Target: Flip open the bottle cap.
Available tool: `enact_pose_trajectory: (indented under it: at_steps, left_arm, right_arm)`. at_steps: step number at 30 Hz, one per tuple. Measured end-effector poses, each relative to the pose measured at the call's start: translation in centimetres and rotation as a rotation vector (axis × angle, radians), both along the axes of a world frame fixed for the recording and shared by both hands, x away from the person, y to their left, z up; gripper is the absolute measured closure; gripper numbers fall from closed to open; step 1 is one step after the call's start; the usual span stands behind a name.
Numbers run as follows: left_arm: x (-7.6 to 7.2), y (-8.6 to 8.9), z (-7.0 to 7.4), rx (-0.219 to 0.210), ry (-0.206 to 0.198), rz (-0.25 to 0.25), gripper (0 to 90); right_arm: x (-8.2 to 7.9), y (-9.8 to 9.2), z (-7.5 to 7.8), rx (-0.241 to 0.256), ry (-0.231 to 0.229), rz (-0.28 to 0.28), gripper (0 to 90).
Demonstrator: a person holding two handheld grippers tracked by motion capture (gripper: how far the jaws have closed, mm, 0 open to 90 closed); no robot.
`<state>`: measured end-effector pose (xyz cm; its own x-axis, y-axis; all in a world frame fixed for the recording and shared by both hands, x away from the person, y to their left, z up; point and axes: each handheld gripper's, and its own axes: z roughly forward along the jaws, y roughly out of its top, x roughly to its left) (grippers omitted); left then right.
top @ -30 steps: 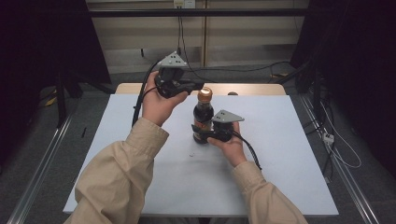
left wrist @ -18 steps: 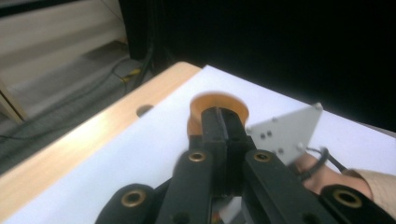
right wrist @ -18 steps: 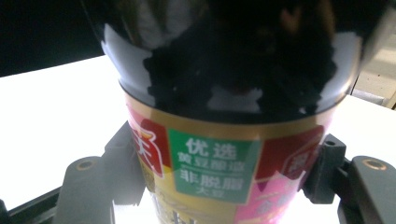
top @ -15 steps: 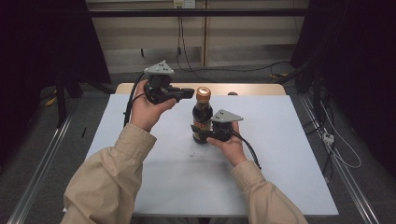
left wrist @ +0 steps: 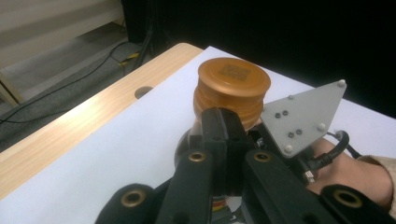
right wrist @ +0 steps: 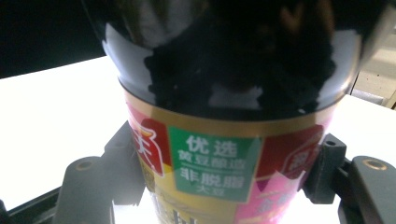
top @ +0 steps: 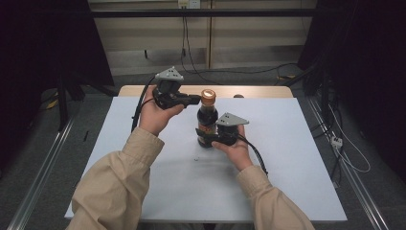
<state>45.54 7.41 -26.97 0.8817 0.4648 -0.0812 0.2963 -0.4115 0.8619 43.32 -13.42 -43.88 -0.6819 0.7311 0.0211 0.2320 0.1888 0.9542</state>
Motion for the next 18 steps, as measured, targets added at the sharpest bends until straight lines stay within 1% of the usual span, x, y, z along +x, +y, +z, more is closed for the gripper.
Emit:
enact_pose_trajectory:
  at_steps: [4,10,11,12,13,18]
  left_arm:
    - [0.09,-0.02,-0.05,0.000,0.003,0.002,90.0]
    - [0.17,-0.04,0.05,-0.010,0.013,-0.015,90.0]
    - [0.18,-0.05,0.17,0.001,0.012,-0.021,90.0]
    - [0.14,-0.13,0.22,-0.004,0.014,-0.018,90.0]
    - [0.13,-0.16,0.32,0.008,0.014,-0.022,90.0]
    - [0.16,-0.31,0.31,-0.004,0.014,-0.017,90.0]
  right_arm:
    - [0.02,-0.03,-0.01,0.001,0.000,0.001,30.9]
    - [0.03,-0.03,-0.03,0.003,0.001,0.000,30.9]
    - [0.03,-0.03,-0.03,0.003,0.001,0.000,30.9]
    - [0.01,-0.04,-0.03,0.002,0.000,-0.001,30.9]
    - [0.01,-0.03,-0.05,0.003,-0.001,0.001,30.9]
    - [0.02,-0.05,-0.11,0.011,0.001,-0.004,30.9]
